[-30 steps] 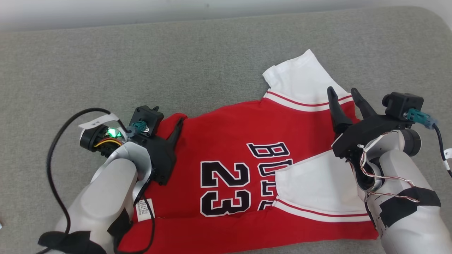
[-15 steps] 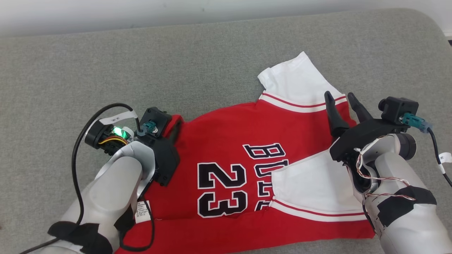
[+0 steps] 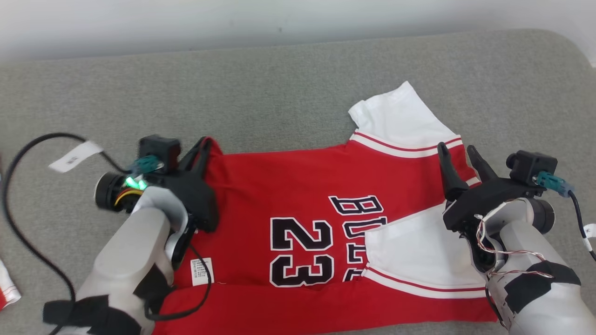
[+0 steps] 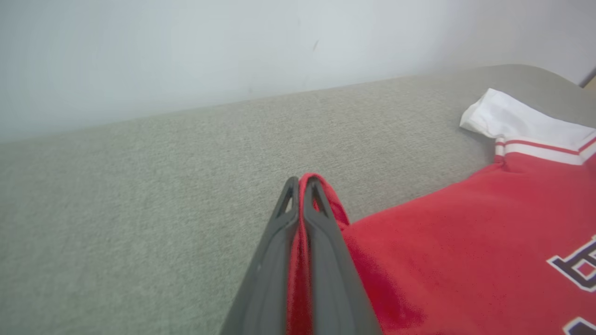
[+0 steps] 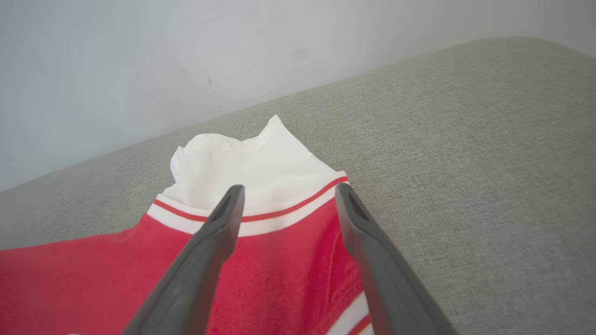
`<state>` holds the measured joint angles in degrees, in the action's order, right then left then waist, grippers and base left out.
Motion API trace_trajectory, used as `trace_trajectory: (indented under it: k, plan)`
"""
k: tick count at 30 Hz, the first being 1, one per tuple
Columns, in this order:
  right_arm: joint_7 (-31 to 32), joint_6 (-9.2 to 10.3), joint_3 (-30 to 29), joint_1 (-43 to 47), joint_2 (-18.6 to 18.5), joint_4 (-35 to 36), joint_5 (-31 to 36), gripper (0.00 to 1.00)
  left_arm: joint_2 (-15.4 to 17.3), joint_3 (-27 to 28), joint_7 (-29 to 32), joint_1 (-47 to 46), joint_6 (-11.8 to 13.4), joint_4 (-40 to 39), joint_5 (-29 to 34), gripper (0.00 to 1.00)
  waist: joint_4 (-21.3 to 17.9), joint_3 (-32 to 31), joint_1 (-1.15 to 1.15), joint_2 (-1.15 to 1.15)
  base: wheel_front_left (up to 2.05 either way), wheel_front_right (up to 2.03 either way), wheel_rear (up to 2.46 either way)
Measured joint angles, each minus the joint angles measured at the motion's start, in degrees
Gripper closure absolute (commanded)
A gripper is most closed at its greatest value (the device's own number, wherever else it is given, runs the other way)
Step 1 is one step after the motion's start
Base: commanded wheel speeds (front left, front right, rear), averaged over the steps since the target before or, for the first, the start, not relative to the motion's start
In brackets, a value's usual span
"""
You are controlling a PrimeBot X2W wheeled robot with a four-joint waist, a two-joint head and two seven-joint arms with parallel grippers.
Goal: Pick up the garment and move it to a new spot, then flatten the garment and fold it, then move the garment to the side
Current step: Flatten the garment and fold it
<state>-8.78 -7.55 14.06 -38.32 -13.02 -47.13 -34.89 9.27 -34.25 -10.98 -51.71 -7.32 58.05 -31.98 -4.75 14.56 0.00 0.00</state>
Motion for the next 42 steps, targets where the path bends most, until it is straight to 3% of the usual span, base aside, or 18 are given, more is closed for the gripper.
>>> trace_trajectory:
  k: [5, 10, 22, 29, 42]
  plan:
    - [-0.66, 0.0, 0.54, 1.01, -0.65, -0.86, -1.3, 0.0, 0.9, 2.98, 0.81, 3.83, -0.09, -1.52, -5.73, 1.0, 1.34, -1.06, 0.0, 0.0, 0.0, 0.0, 0.0]
    - [-0.8, 0.0, 1.26, 0.98, -1.51, -1.36, -1.93, 0.0, 3.55, 3.23, -0.31, 6.05, 0.29, -3.07, -6.01, 1.0, 2.27, -1.92, 0.0, -0.01, 0.0, 0.0, 0.0]
    - [-0.18, 0.0, 3.54, 0.72, -2.57, -2.42, -3.18, 0.0, 2.16, 3.09, 0.51, 7.13, 0.25, -4.6, -8.28, 1.0, 3.57, -3.33, -0.01, 0.0, 0.0, 0.0, 0.0]
    - [1.35, 0.0, 4.58, -9.85, -3.44, -6.36, 0.25, 0.0, 1.26, 1.37, -0.07, 6.28, 1.32, -5.71, -6.33, 1.0, 4.27, -0.91, -0.01, 0.0, 0.0, 0.0, 0.0]
    - [3.77, 0.0, 0.37, -27.75, -4.85, -24.28, 6.21, 0.0, -0.36, -0.3, -1.3, 0.7, 3.28, -15.08, -3.85, 1.0, 9.03, 8.01, 0.01, 0.0, 0.0, 0.0, 0.0]
